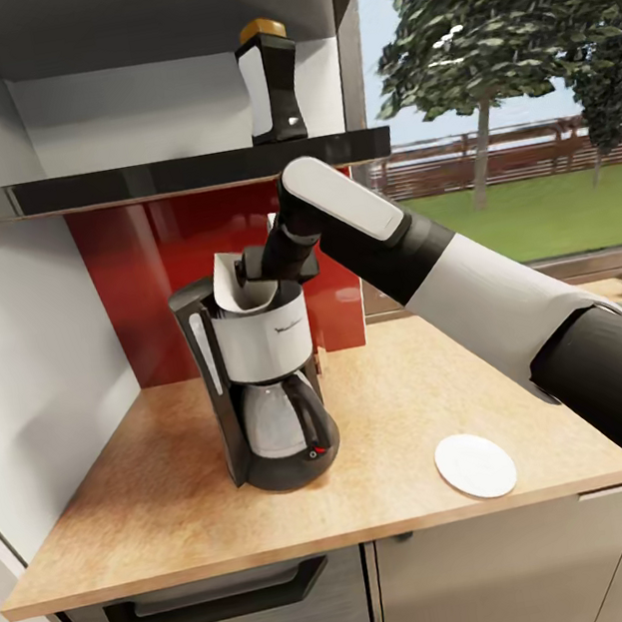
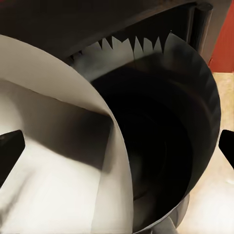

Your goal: Set up a coffee station on the kitchen countertop: keep the coffee maker on the countertop, move the bottle of coffee from the kitchen shelf to the counter next to the coffee maker, place a paper coffee filter on top of the coffee maker, put the saucer next to the coffee maker with the coffee cup on the saucer, and place the electric kettle next to the coffee maker.

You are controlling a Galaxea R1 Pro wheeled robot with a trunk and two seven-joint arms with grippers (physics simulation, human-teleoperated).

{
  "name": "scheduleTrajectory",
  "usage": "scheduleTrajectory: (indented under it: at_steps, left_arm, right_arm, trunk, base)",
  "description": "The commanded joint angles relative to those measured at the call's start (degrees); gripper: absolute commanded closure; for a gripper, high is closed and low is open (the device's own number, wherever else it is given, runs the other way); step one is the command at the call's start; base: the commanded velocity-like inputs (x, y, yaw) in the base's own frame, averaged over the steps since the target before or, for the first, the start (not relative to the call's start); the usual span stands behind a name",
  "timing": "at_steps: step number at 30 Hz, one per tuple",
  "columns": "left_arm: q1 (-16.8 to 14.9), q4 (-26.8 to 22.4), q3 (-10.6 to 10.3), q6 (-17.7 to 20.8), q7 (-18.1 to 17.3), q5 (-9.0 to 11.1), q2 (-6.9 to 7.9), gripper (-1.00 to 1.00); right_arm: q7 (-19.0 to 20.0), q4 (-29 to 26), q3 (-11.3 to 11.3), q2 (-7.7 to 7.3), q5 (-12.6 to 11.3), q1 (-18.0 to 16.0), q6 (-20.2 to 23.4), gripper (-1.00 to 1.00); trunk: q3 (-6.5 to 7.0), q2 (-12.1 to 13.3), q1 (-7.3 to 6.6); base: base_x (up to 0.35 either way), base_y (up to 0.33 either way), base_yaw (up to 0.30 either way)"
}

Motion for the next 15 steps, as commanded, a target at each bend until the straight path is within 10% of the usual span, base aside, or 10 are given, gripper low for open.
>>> scheduleTrajectory:
  at_steps: [1,15]
  left_arm:
    - [0.00,-0.07,0.39,0.04,-0.55,0.07,-0.04,-1.00]
    - [0.00,-0.07,0.40,0.04,-0.55,0.09,-0.04,-1.00]
  right_arm:
    - [-0.44,-0.08,0.05,-0.01,-0.34,-0.08,0.32,-1.00]
    - [-0.70,-2.00,0.14,-0.08,-0.30,-0.08,0.24,-1.00]
  trunk:
    - [0.13,0.38,-0.22]
    - [0.66,1.58,-0.88]
  base:
    - [0.000,0.000,0.000]
    - [0.000,0.000,0.000]
